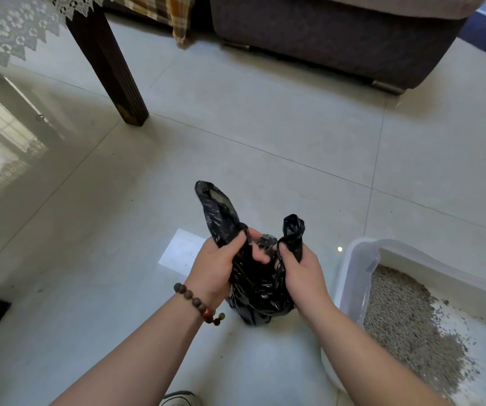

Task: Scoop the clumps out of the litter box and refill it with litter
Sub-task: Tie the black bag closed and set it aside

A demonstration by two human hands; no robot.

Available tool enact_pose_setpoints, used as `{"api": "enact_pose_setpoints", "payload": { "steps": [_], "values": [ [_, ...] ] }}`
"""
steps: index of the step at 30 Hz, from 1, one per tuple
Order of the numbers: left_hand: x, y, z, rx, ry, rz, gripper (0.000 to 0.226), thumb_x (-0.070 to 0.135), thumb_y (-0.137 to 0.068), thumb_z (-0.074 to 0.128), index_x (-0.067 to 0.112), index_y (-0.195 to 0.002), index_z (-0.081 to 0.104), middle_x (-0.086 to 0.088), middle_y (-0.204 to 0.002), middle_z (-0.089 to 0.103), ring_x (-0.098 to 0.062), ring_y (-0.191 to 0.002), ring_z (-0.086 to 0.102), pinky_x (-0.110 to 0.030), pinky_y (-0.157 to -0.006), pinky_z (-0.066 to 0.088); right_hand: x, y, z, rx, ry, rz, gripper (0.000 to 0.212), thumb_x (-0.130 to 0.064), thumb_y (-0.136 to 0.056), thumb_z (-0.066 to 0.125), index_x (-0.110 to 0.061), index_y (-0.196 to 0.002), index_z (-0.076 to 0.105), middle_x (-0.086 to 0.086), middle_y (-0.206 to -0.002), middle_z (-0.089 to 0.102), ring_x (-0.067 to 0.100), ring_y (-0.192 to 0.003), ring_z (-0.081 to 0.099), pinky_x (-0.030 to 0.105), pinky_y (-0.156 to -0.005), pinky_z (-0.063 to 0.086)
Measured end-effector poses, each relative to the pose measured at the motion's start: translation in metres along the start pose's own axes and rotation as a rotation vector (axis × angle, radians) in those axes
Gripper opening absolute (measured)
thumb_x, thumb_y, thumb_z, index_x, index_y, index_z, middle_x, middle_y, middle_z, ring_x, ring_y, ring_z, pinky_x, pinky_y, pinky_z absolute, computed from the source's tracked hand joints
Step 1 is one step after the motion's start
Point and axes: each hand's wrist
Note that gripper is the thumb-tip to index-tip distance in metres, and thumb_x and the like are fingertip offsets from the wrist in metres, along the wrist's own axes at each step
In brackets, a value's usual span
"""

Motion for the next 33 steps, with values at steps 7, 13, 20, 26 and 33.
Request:
{"api": "enact_pose_setpoints", "payload": {
  "steps": [7, 13, 20, 26, 33],
  "values": [
    [-0.013, -0.003, -0.002, 0.060, -0.638, -0.027, 0.006, 0.014, -0.089, 0.056, 0.016, -0.086, 0.061, 0.014, -0.048, 0.050, -0.003, -0.043, 0.045, -0.015, -0.047, 0.037, -0.013, 0.020, -0.003, 0.023, 0.331, -0.398, 0.008, -0.030, -0.089, 0.055, -0.029, -0.081, 0.055, -0.021, -0.076, 0.053, 0.002, -0.076, 0.049, 0.008, -0.067, 0.037],
    [0.006, 0.007, -0.004, -0.168, -0.811, -0.074, 0.033, 0.002, -0.080, 0.052, 0.022, -0.104, 0.060, 0.004, -0.077, 0.063, -0.001, -0.059, 0.058, -0.018, -0.059, 0.048, -0.039, 0.020, -0.019, -0.143, 0.416, -0.387, 0.009, -0.022, -0.079, 0.071, -0.020, -0.085, 0.066, -0.007, -0.079, 0.064, 0.009, -0.077, 0.060, 0.028, -0.070, 0.048],
    [0.014, 0.012, -0.003, -0.472, -0.622, -0.056, 0.029, 0.015, -0.084, 0.069, 0.019, -0.113, 0.065, -0.006, -0.111, 0.070, -0.016, -0.109, 0.064, -0.031, -0.097, 0.049, -0.059, 0.026, -0.027, -0.403, 0.107, -0.179, 0.018, -0.027, -0.083, 0.062, -0.018, -0.096, 0.068, 0.003, -0.091, 0.073, 0.019, -0.090, 0.069, 0.036, -0.086, 0.053],
    [0.001, 0.004, -0.003, -0.277, -0.743, -0.061, 0.033, 0.034, -0.088, 0.065, 0.023, -0.057, 0.061, 0.011, -0.059, 0.058, -0.005, -0.060, 0.055, -0.020, -0.063, 0.042, -0.065, 0.026, -0.033, -0.425, 0.023, -0.236, 0.035, 0.007, -0.093, 0.044, -0.018, -0.100, 0.068, 0.000, -0.093, 0.073, 0.009, -0.088, 0.066, 0.020, -0.082, 0.047],
    [0.004, 0.010, -0.002, -0.416, -0.771, -0.061, 0.043, 0.027, -0.098, 0.050, 0.018, -0.057, 0.057, -0.003, -0.070, 0.060, -0.002, -0.069, 0.056, -0.009, -0.071, 0.042, -0.054, 0.003, -0.024, -0.549, 0.301, -0.119, 0.026, -0.009, -0.090, 0.056, -0.025, -0.107, 0.067, 0.000, -0.093, 0.068, 0.011, -0.067, 0.058, 0.028, -0.075, 0.049]
  ]
}}
Point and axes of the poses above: each hand's wrist, its own y-axis away from the middle knuckle, its own z-axis out of the palm, x = y × z
